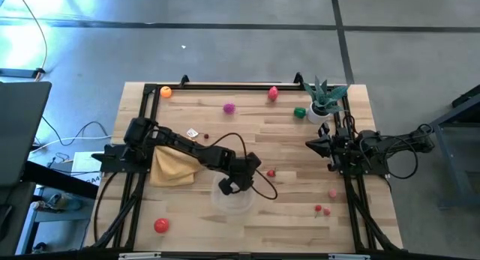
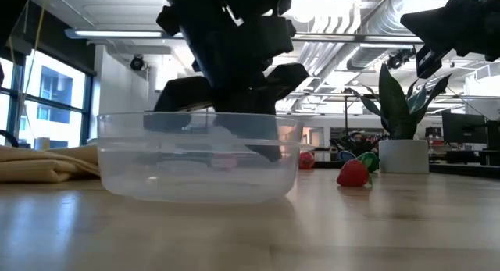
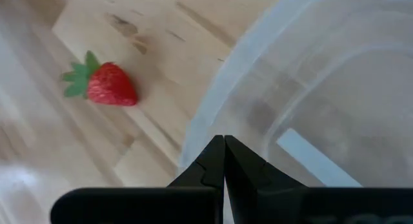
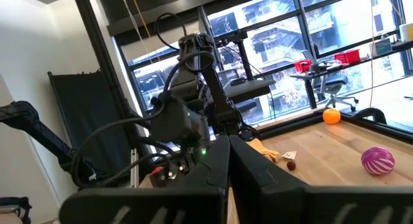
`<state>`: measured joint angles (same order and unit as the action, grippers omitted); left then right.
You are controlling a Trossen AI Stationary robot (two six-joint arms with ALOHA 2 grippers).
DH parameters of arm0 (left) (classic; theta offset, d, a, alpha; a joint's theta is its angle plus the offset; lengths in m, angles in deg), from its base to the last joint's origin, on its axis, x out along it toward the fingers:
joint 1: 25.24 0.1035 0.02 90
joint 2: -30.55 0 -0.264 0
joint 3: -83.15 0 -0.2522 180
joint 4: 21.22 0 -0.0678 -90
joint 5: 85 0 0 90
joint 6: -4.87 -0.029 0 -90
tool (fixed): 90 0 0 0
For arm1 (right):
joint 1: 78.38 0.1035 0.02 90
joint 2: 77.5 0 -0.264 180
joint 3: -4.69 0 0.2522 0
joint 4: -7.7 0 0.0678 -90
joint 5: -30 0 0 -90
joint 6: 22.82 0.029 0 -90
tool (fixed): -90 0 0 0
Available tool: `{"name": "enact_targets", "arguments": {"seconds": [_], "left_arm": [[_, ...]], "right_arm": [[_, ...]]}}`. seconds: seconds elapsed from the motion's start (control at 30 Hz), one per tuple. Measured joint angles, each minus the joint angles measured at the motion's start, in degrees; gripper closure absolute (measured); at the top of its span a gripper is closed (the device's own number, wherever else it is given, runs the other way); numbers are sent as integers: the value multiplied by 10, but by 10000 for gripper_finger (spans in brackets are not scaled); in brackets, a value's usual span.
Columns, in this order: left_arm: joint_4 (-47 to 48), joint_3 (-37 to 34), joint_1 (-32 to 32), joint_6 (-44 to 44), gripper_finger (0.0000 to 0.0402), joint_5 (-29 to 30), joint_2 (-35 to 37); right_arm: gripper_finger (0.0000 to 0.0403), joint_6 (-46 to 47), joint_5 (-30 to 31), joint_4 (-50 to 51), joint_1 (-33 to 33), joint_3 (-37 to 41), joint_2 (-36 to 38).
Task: Pick and placing Produce into tupperware
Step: Move the transparent bin to the center of the table, then put the red tomato into the transparent bin
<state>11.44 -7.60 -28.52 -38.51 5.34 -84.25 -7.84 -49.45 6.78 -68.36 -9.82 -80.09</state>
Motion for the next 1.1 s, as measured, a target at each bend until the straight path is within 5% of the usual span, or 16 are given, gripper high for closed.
{"name": "enact_targets", "arguments": {"seconds": [0.8, 1.1], "left_arm": [[50, 31, 3, 8, 401, 3, 0], [228, 116, 3, 123, 401, 67, 3]], "right_arm": [[402, 0, 0, 7, 0, 0, 0], [402, 0, 0, 7, 0, 0, 0]]}}
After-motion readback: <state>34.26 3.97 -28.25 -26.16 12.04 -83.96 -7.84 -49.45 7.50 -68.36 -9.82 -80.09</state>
